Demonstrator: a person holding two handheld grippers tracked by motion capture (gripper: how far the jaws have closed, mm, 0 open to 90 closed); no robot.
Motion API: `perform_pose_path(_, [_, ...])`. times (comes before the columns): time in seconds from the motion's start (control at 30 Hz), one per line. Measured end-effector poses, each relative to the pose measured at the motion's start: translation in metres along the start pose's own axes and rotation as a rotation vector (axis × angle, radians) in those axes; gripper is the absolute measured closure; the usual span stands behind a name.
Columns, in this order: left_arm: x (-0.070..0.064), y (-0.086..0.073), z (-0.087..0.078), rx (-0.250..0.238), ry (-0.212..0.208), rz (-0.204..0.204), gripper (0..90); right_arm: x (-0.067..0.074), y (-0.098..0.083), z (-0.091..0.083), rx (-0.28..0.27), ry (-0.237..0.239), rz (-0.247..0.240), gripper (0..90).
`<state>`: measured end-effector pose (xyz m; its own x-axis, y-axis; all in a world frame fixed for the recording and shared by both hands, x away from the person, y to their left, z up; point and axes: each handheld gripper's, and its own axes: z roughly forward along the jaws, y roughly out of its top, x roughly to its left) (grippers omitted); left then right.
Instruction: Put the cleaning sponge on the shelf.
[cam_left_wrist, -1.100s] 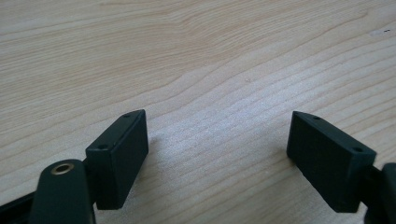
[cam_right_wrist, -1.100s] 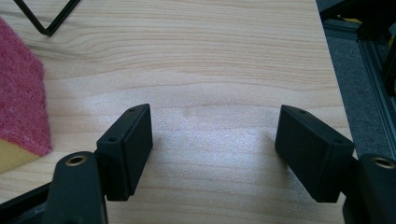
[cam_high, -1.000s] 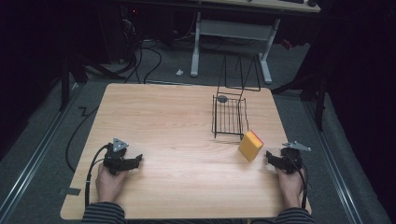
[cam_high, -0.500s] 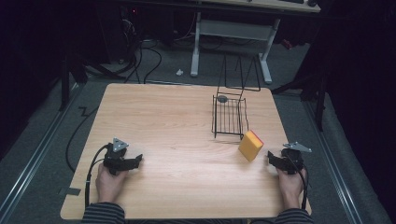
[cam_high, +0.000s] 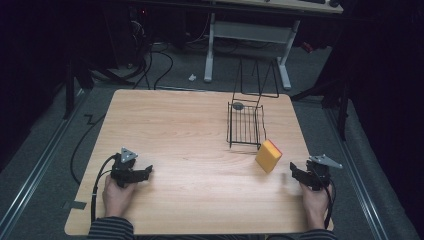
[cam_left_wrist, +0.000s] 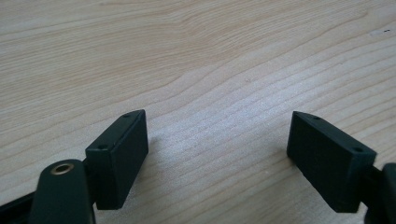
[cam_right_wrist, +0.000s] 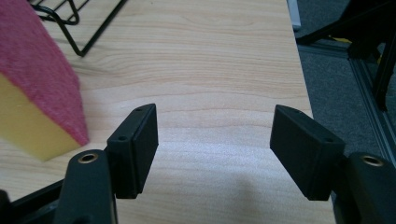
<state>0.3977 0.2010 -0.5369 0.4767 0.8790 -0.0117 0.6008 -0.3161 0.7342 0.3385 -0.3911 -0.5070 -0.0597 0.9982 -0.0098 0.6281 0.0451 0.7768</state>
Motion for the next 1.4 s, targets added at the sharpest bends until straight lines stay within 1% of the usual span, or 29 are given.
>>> perform_pose_path(0.07, [0.0, 0.0, 0.0, 0.0, 0.0, 0.0, 21.1, 0.001, -0.001, -0.004, -0.009, 0.001, 0.007, 33.4])
perform_pose_path(0.13, [0.0, 0.0, 0.0, 0.0, 0.0, 0.0, 21.1, 0.001, -0.003, -0.007, -0.018, 0.004, -0.001, 33.8])
perform_pose_path(0.3, [0.0, 0.0, 0.0, 0.0, 0.0, 0.0, 21.1, 0.002, -0.007, -0.015, -0.026, 0.021, 0.011, 33.9])
perform_pose_path(0.37, [0.0, 0.0, 0.0, 0.0, 0.0, 0.0, 21.0, 0.002, -0.009, -0.019, -0.04, 0.025, 0.011, 34.1])
perform_pose_path(0.43, [0.0, 0.0, 0.0, 0.0, 0.0, 0.0, 21.1, 0.004, -0.011, -0.024, -0.049, 0.025, 0.023, 34.1])
perform_pose_path(0.53, [0.0, 0.0, 0.0, 0.0, 0.0, 0.0, 21.1, 0.004, -0.014, -0.029, -0.065, 0.026, 0.022, 34.1])
perform_pose_path(0.6, [0.0, 0.0, 0.0, 0.0, 0.0, 0.0, 21.1, 0.005, -0.017, -0.032, -0.066, 0.028, 0.032, 34.1])
perform_pose_path(0.8, [0.0, 0.0, 0.0, 0.0, 0.0, 0.0, 21.1, 0.008, -0.024, -0.038, -0.075, 0.036, 0.031, 34.1])
perform_pose_path(0.97, [0.0, 0.0, 0.0, 0.0, 0.0, 0.0, 21.0, 0.014, -0.029, -0.044, -0.089, 0.048, 0.036, 34.1])
perform_pose_path(1.07, [0.0, 0.0, 0.0, 0.0, 0.0, 0.0, 21.0, 0.019, -0.032, -0.046, -0.102, 0.054, 0.026, 34.0])
perform_pose_path(1.13, [0.0, 0.0, 0.0, 0.0, 0.0, 0.0, 21.0, 0.023, -0.033, -0.047, -0.107, 0.068, 0.027, 33.8])
perform_pose_path(1.27, [0.0, 0.0, 0.0, 0.0, 0.0, 0.0, 21.0, 0.031, -0.035, -0.047, -0.112, 0.093, 0.005, 33.5])
perform_pose_path(1.33, [0.0, 0.0, 0.0, 0.0, 0.0, 0.0, 21.0, 0.037, -0.035, -0.046, -0.11, 0.104, -0.008, 33.3])
perform_pose_path(1.4, [0.0, 0.0, 0.0, 0.0, 0.0, 0.0, 21.0, 0.042, -0.033, -0.045, -0.112, 0.127, -0.007, 32.8])
